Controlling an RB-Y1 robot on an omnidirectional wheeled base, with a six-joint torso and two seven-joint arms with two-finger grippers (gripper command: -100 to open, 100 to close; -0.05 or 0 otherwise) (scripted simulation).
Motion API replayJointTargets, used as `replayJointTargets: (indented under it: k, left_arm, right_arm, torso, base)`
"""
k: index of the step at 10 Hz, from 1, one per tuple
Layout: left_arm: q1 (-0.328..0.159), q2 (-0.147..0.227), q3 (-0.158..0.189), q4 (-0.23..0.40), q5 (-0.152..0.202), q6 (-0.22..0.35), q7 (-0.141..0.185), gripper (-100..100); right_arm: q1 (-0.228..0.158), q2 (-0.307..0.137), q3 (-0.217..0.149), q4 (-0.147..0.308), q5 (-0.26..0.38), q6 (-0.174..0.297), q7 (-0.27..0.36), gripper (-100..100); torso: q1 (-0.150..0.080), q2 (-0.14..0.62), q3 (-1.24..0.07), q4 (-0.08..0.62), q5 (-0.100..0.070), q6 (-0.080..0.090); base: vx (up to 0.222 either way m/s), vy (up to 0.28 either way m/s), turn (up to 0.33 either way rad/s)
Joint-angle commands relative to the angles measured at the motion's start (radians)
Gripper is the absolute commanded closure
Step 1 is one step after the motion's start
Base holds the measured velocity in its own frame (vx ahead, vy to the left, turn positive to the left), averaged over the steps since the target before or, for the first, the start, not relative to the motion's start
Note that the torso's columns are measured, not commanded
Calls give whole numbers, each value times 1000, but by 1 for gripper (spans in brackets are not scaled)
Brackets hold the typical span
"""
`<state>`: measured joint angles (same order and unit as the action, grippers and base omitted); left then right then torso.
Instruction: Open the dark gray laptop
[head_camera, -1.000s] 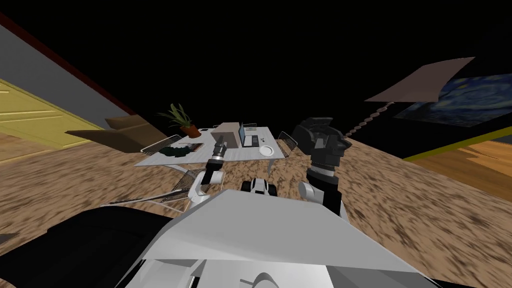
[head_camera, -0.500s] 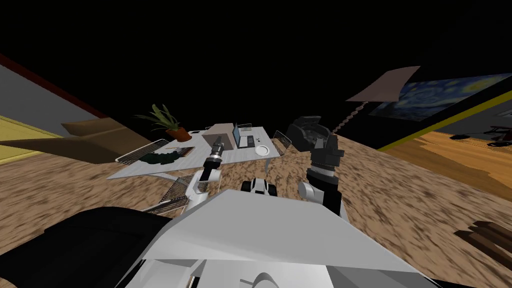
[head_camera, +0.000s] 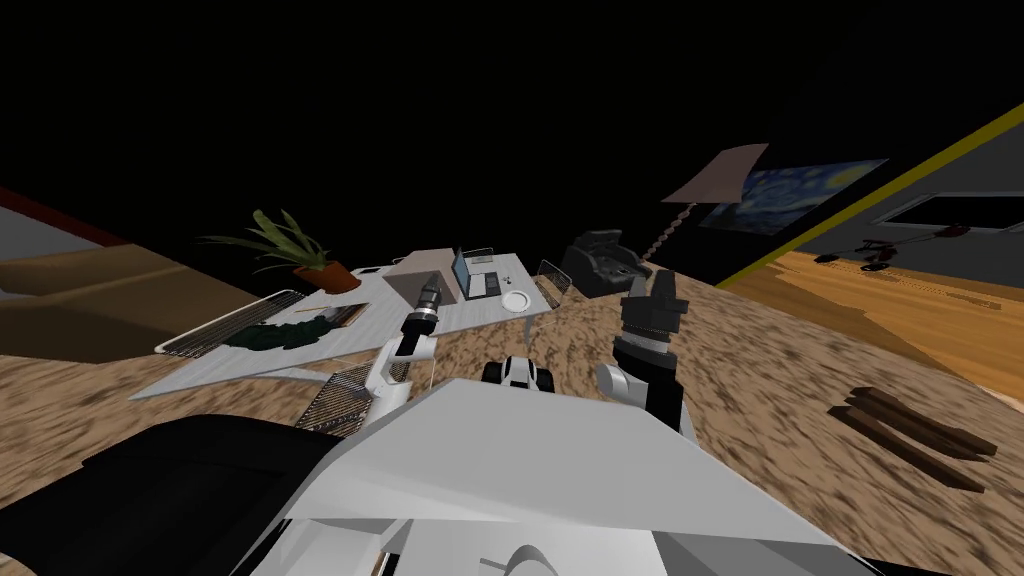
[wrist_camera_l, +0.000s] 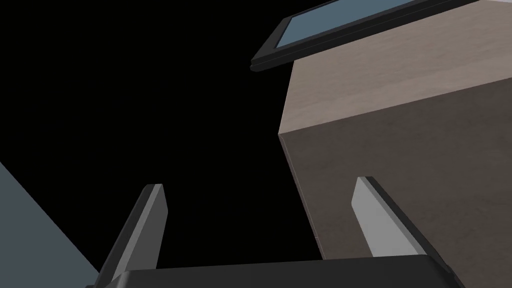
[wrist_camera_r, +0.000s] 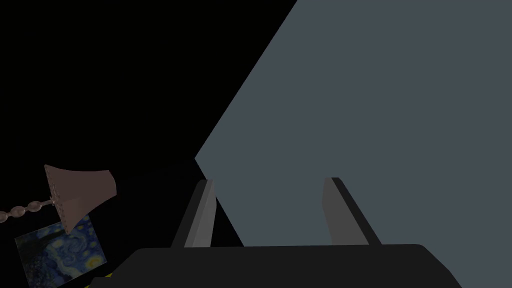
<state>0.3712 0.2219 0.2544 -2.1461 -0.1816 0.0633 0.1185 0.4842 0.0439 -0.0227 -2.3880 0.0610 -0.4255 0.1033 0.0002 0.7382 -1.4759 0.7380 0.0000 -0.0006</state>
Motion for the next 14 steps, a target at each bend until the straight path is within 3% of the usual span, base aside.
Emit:
replayJointTargets:
  k: [1, 14]
  left_arm:
    - [-20, 19, 34, 20, -11, 74, 0, -100]
    - [-81, 117, 161, 77, -55, 367, -2, -100]
  right_arm:
    - [0, 0, 0, 0, 0, 0, 0, 0]
    - [0, 0, 0, 0, 0, 0, 0, 0]
  torso:
    - [0, 0, 0, 0, 0, 1]
    - [0, 0, 0, 0, 0, 1]
  base:
    - [13, -12, -248]
    - [11, -8, -151]
